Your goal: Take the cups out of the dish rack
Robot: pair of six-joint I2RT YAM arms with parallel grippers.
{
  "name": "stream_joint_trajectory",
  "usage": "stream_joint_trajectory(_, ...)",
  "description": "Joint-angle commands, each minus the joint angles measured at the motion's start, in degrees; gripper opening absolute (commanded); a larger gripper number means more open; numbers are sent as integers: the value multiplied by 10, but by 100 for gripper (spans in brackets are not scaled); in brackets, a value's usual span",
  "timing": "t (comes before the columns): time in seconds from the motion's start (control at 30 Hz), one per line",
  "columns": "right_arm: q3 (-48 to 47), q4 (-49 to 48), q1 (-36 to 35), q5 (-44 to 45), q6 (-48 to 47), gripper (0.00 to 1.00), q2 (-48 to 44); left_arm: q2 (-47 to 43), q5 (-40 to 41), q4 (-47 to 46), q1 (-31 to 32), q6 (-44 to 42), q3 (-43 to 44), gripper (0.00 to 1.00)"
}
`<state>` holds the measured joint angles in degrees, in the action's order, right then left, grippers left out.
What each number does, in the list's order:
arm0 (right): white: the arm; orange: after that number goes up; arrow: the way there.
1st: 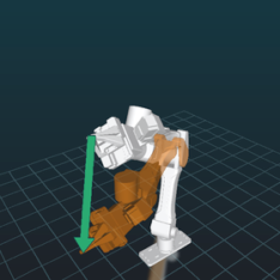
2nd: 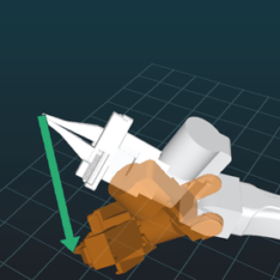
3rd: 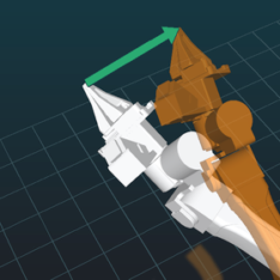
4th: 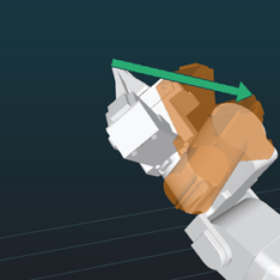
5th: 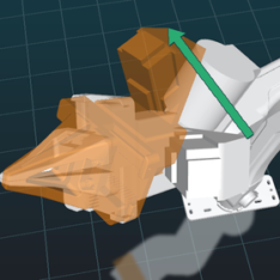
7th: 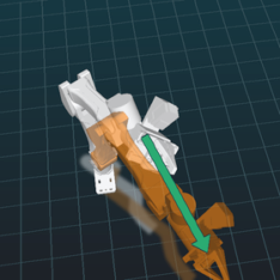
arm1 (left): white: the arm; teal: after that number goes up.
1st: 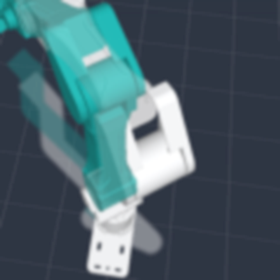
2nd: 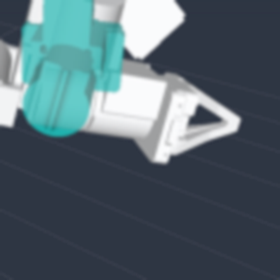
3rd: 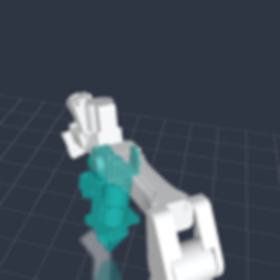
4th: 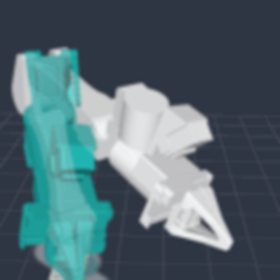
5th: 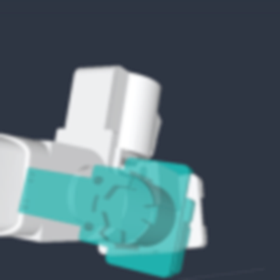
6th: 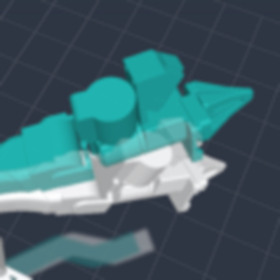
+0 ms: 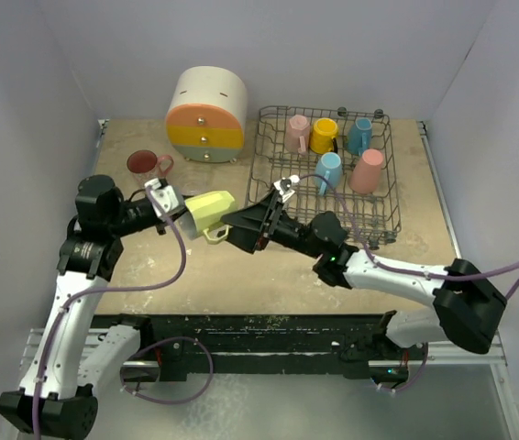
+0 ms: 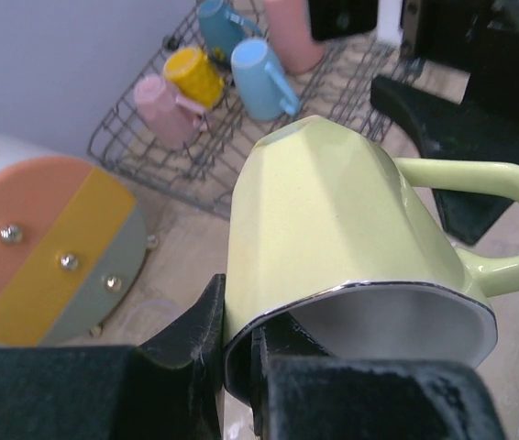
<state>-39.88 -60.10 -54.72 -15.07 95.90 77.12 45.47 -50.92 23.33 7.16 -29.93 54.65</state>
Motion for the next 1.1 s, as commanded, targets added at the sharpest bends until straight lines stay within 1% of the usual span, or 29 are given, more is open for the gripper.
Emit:
stream_joint_trajectory(0.0, -21, 168, 71, -16, -96, 87, -86, 61, 134, 46, 0, -53, 52, 0)
stream_joint_trajectory(0.03, -32, 262, 90, -12, -124, 90, -105, 84, 172, 82, 0, -80, 74, 0)
stream_joint_trajectory(0.07, -43, 327, 108, -6, -155, 91, -124, 112, 210, 108, 0, -95, 89, 0)
stream_joint_trajectory(0.13, -69, 451, 143, 16, -217, 92, -160, 167, 299, 154, -3, -126, 117, 0)
stream_joint_trajectory(0.2, -99, 549, 177, 41, -287, 93, -184, 215, 363, 184, -17, -148, 133, 0)
stream_joint_trajectory(0.23, -116, 599, 188, 65, -316, 93, -190, 236, 381, 192, -32, -155, 138, 0)
stream_joint_trajectory(0.3, -162, 694, 205, 106, -373, 94, -191, 284, 385, 219, -77, -163, 166, 0)
stream_joint_trajectory(0.4, -220, 793, 218, 155, -436, 95, -178, 369, 386, 296, -123, -170, 233, 0)
stream_joint_trajectory(0.43, -232, 814, 221, 171, -452, 95, -174, 403, 385, 322, -135, -173, 254, 0)
stream_joint_trajectory(0.5, -252, 852, 224, 204, -478, 95, -166, 436, 387, 334, -156, -179, 278, 0)
stream_joint_trajectory(0.63, -273, 896, 230, 246, -511, 97, -158, 463, 434, 295, -177, -183, 272, 0)
stream_joint_trajectory(0.77, -273, 904, 240, 255, -528, 97, -154, 499, 464, 274, -187, -182, 266, 0)
stream_joint_trajectory(1.07, -271, 919, 277, 279, -565, 99, -124, 583, 459, 252, -223, -163, 291, 0)
